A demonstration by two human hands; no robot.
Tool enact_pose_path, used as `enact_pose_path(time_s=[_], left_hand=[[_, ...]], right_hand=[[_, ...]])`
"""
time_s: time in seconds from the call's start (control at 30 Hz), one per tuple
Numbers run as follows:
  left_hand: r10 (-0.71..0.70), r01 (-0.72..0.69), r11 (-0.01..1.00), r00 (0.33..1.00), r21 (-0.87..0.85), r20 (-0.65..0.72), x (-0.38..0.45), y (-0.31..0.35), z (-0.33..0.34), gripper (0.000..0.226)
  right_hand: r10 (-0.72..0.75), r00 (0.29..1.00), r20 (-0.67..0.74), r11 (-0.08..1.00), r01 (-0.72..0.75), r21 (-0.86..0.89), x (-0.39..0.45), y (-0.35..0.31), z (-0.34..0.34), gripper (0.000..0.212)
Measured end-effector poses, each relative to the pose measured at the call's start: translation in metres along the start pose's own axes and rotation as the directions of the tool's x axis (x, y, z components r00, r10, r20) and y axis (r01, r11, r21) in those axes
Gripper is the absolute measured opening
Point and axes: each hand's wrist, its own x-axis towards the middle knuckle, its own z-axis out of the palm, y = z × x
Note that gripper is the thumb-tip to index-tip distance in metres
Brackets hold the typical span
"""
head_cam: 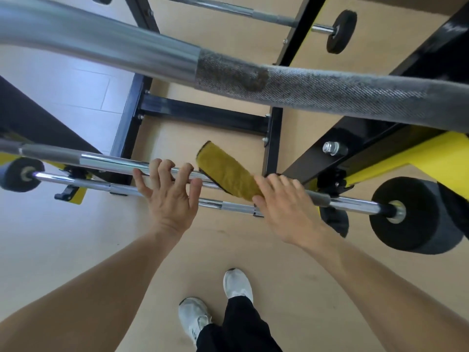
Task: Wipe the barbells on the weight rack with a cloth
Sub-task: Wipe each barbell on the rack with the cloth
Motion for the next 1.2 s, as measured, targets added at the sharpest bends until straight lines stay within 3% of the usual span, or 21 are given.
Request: enact_pose_path(time_s=[0.1, 0.17, 0.37, 0.47, 0.6, 0.77, 0.87, 1.0, 1.2], left_hand=[[-0.027, 0.028, 1.0, 0.999, -0.009, 0.019, 0.001, 0.002, -0.001, 0.057], [-0.034, 0.034, 0.999, 0.999, -0.005, 0.012, 0.002, 0.004, 0.001, 0.061], [-0.042, 0.042, 0.999, 0.999, -0.015, -0.019, 0.001, 0.004, 0.005, 0.055], [-0.045, 0.045, 0.999, 0.999, 0.017, 0.013, 0.001, 0.005, -0.002, 0.04], [-0.034, 0.033, 0.999, 0.997, 0.013, 0.063, 0.001, 0.005, -0.008, 0.035], [-0.043, 0.043, 0.999, 0.995, 0.005, 0.085, 0.001, 0.006, -0.013, 0.037], [-0.036, 0.036, 0.999, 0.995, 0.001, 0.094, 0.002, 0.006, -0.013, 0.037], [-0.041, 0.042, 0.999, 0.996, -0.012, 0.076, 0.001, 0.008, -0.011, 0.035], [-0.04, 0.043, 0.999, 0.995, -0.026, 0.09, 0.001, 0.008, -0.012, 0.036]], right_hand=[[0.183, 0.982, 0.05, 0.983, -0.181, -0.039, -0.029, 0.043, -0.001, 0.043], [0.212, 0.974, 0.079, 0.977, -0.21, -0.035, -0.025, 0.04, -0.006, 0.043], [0.034, 0.999, -0.003, 0.995, -0.033, 0.095, 0.036, -0.045, -0.008, 0.032], [-0.049, 0.997, -0.054, 0.985, 0.058, 0.164, 0.057, -0.081, -0.01, 0.028], [-0.072, 0.997, -0.021, 0.986, 0.074, 0.148, 0.031, -0.029, -0.007, 0.031], [0.088, 0.992, 0.088, 0.994, -0.083, -0.068, -0.012, 0.035, -0.016, 0.044], [0.133, 0.98, 0.15, 0.986, -0.117, -0.115, -0.021, 0.047, -0.027, 0.04], [0.046, 0.976, 0.214, 0.99, -0.015, -0.144, -0.006, 0.035, -0.028, 0.036], [-0.073, 0.974, 0.216, 0.997, 0.07, 0.024, 0.009, 0.026, -0.023, 0.032]])
